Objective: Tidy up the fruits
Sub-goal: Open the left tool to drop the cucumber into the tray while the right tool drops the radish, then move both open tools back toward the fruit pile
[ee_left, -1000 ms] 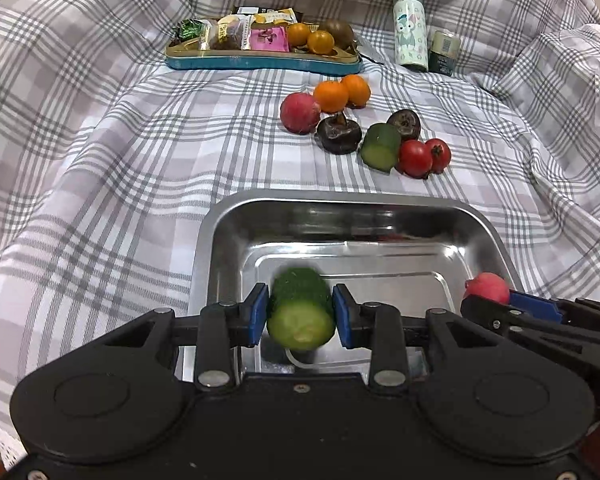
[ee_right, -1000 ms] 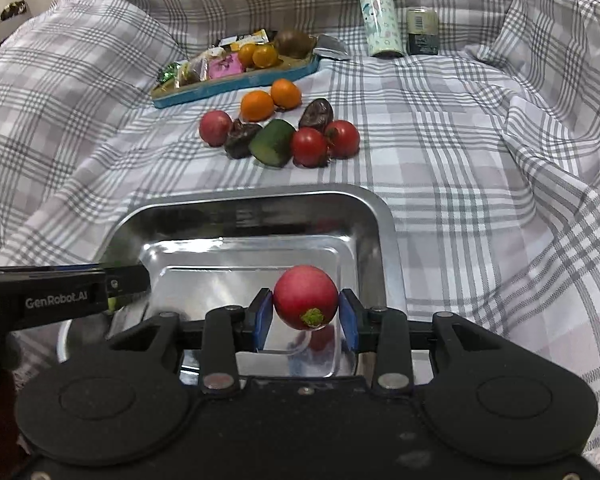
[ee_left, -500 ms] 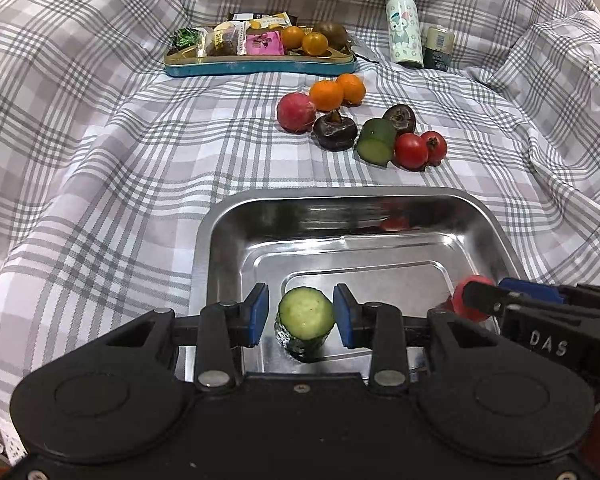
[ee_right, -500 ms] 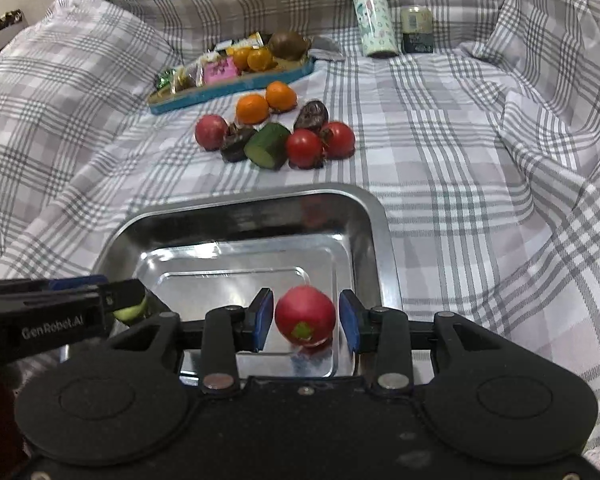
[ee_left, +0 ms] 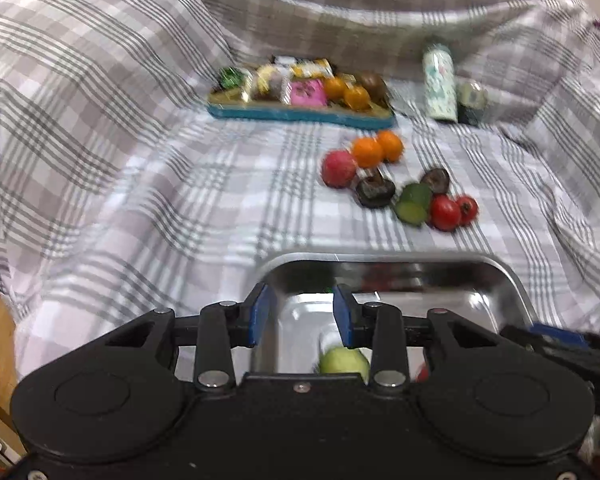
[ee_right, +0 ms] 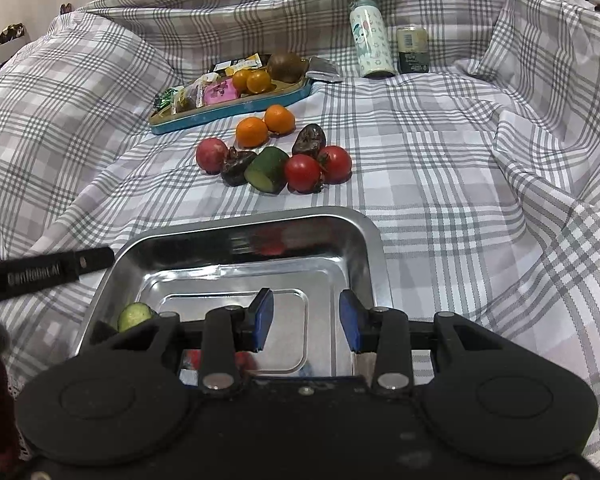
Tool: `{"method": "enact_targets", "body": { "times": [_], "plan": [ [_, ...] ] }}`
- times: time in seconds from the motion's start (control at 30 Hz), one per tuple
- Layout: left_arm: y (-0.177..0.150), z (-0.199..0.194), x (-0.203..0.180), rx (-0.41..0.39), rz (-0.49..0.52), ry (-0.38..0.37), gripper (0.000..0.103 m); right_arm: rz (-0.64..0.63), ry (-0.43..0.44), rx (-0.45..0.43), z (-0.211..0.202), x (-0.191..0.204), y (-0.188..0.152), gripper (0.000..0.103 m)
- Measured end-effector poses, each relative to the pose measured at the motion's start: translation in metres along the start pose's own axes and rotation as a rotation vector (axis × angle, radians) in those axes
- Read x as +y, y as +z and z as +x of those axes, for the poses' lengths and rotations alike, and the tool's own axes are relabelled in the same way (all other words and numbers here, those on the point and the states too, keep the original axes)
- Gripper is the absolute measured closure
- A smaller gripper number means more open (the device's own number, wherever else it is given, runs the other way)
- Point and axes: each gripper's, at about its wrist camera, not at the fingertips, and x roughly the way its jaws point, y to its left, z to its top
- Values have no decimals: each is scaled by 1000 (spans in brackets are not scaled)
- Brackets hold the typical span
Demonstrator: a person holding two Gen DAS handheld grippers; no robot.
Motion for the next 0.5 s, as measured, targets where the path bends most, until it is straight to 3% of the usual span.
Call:
{"method": "enact_targets", "body": {
  "times": [0.37,0.5],
  "plan": [
    [28,18,19,-116,-85,64,59,-8,-3,-45,2,2,8,64],
    [41,39,28,-121,-130,105,59,-9,-13,-85,3,2,15,64]
  ]
}}
